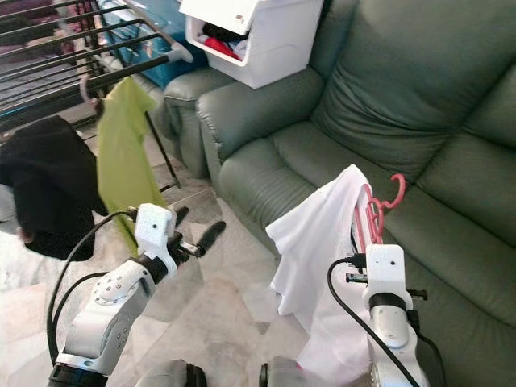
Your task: Hang hanger
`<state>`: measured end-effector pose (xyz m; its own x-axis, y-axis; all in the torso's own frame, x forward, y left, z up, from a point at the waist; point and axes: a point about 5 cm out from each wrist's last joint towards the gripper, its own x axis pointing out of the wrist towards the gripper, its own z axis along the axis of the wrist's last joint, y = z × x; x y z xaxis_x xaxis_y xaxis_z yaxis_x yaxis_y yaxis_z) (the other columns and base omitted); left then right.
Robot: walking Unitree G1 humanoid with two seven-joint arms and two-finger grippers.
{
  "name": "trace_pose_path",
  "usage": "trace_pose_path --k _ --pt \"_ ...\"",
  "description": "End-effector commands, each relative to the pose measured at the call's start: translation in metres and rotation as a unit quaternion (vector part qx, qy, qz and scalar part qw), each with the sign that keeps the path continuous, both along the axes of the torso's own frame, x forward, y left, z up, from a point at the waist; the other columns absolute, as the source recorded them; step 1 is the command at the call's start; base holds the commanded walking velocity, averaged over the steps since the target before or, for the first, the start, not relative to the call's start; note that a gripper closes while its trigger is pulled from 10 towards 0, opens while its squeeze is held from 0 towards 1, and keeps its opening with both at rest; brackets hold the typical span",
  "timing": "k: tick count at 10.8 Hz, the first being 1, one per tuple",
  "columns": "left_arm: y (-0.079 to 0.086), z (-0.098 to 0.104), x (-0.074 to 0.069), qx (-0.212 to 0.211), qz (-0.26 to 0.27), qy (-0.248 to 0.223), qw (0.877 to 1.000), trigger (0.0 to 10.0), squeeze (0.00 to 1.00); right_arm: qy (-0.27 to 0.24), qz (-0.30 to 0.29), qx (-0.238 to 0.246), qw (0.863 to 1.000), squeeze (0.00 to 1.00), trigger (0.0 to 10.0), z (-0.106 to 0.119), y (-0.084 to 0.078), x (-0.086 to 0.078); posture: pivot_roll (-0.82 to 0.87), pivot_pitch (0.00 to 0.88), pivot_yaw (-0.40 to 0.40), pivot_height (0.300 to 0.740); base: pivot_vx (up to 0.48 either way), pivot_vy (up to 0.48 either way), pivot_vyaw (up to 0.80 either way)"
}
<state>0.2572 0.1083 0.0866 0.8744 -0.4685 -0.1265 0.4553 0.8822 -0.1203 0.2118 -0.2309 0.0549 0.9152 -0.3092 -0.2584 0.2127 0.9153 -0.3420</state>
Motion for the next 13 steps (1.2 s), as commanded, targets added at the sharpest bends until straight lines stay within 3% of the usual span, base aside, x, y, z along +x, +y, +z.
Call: trace_pose_path --k 1,4,6,8,10,12,13 --pt "0.011 -0.001 0.005 0.030 0.038 -0.013 0.999 10.0 0.00 -0.043 0.009 -0.003 0.999 0.00 10.0 0.015 0.003 0.008 -0.10 0.070 -0.033 0.740 0.000 0.000 0.00" --pt "0.042 -0.006 0.014 0.074 0.157 -0.029 0.984 10.0 0.00 -0.053 0.020 0.002 0.998 0.00 10.0 0.018 0.009 0.015 -0.10 0.069 -0.026 0.740 0.000 0.000 0.00" --pt "0.053 -0.006 0.013 0.087 0.182 -0.038 0.979 10.0 0.00 -0.067 0.031 0.037 0.997 0.00 10.0 0.021 0.017 0.022 -0.09 0.067 -0.019 0.740 0.000 0.000 0.00" --pt "0.078 -0.010 -0.005 0.113 0.215 -0.029 0.970 10.0 0.00 -0.081 0.084 0.059 0.991 0.00 10.0 0.027 0.037 0.023 -0.08 0.066 -0.014 0.740 0.000 0.000 0.00" --pt "0.102 -0.015 -0.035 0.138 0.237 -0.018 0.962 10.0 0.00 -0.070 0.097 0.064 0.991 0.00 10.0 0.026 0.038 0.008 -0.05 0.073 -0.017 0.740 0.000 0.000 0.00" --pt "0.114 -0.019 -0.051 0.151 0.263 -0.003 0.953 10.0 0.00 -0.062 0.099 0.068 0.991 0.00 10.0 0.024 0.033 -0.002 -0.05 0.078 -0.019 0.740 0.000 0.000 0.00" --pt "0.111 -0.020 -0.052 0.149 0.267 -0.001 0.952 10.0 0.00 -0.061 0.106 0.071 0.990 0.00 10.0 0.024 0.035 -0.002 -0.05 0.076 -0.020 0.740 0.000 0.000 0.00"
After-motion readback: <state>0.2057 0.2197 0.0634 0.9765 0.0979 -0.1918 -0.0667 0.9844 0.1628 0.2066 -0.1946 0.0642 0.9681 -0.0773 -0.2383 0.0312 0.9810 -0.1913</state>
